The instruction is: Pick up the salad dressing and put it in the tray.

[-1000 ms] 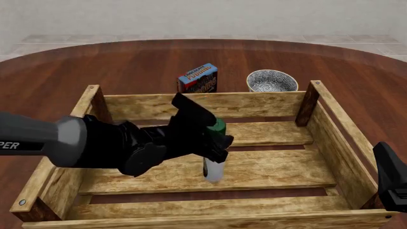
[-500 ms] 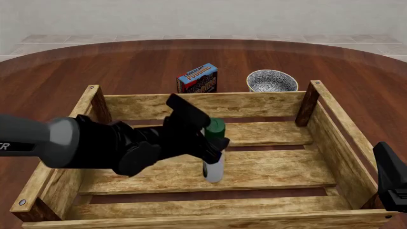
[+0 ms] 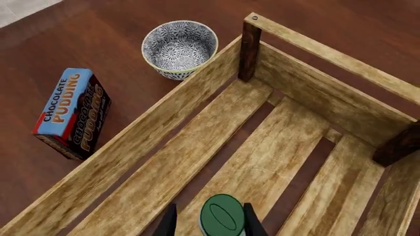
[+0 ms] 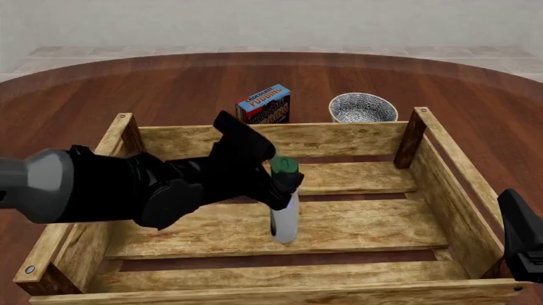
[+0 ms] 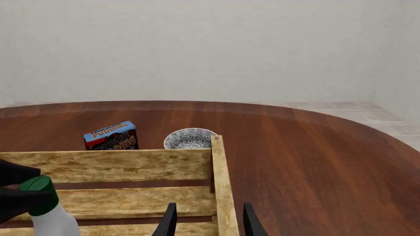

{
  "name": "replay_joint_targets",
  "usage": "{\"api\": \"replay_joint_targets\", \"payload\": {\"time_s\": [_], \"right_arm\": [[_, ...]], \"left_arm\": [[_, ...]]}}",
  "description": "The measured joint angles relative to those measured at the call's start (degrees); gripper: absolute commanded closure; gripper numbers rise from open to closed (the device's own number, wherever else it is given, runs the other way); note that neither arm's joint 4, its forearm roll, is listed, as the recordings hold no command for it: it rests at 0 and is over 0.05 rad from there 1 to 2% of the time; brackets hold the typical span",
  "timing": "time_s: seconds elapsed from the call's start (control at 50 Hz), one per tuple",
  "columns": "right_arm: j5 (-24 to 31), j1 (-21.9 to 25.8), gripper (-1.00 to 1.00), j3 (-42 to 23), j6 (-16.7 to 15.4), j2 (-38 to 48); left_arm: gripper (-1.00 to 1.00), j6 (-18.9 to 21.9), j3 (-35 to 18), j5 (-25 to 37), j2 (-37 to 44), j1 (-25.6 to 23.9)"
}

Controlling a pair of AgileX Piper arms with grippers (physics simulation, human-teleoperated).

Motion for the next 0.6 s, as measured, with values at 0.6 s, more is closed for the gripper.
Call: {"api": "replay_joint_targets", "payload": {"time_s": [0.6], "right_arm": [[0.0,0.0,-1.00,0.0,0.0,0.0]], "left_arm": [[-1.00,3.4,0.6,5.7,-13.3,1.6]]}}
